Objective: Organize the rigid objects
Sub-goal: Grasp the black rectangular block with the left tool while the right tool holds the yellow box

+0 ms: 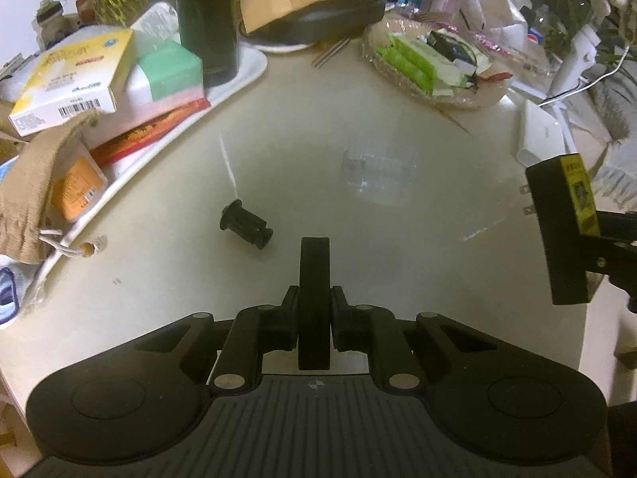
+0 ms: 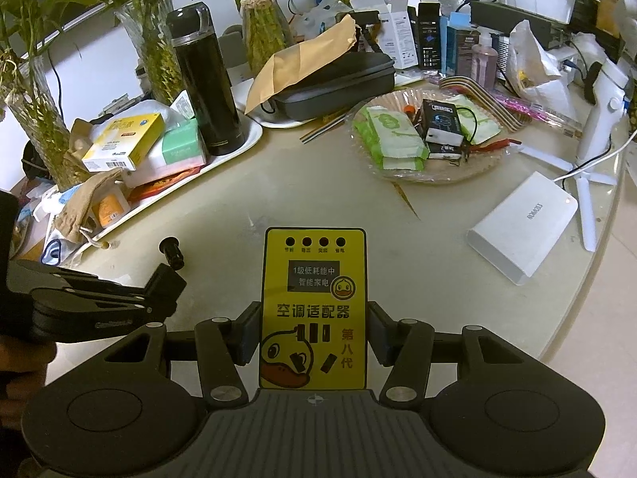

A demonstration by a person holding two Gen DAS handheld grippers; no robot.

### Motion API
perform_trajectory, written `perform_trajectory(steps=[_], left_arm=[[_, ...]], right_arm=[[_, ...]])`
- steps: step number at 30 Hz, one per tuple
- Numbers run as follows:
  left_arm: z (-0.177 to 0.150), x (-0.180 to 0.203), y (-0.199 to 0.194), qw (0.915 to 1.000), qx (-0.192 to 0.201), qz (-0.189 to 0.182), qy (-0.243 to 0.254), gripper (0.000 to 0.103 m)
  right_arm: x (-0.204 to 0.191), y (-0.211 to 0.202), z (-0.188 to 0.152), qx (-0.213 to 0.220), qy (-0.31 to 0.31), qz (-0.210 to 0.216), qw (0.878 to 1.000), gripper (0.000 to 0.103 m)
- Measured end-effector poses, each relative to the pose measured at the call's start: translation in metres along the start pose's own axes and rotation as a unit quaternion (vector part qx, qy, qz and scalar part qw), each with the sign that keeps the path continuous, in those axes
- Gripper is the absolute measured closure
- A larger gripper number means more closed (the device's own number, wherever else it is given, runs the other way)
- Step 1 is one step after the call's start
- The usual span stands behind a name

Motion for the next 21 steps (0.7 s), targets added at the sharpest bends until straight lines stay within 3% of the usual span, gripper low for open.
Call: perform_trajectory(steps=[6, 21], left_arm=[[-0.003, -0.007, -0.021, 0.9994, 0.033, -0.004, -0.008, 0.088], [-0.029, -0.010, -0.071, 0.9978, 0.066, 0.000, -0.002, 0.088]], right_arm=[[-0.006, -0.007, 0.004, 0.015, -0.004, -0.002, 1.000, 0.046], [-0.045, -0.032, -0.006, 0.012, -0.051, -0.002, 0.999, 0.046]])
Point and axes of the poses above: each gripper's, at about its wrist camera, not at the fingertips, and y roughly the way its jaws point, x to its right, z to its top, the point moved 4 cm from there along y, roughly the way its jaws point, and after that the axes turned 15 degrees about -x, right-handed, at the moved point
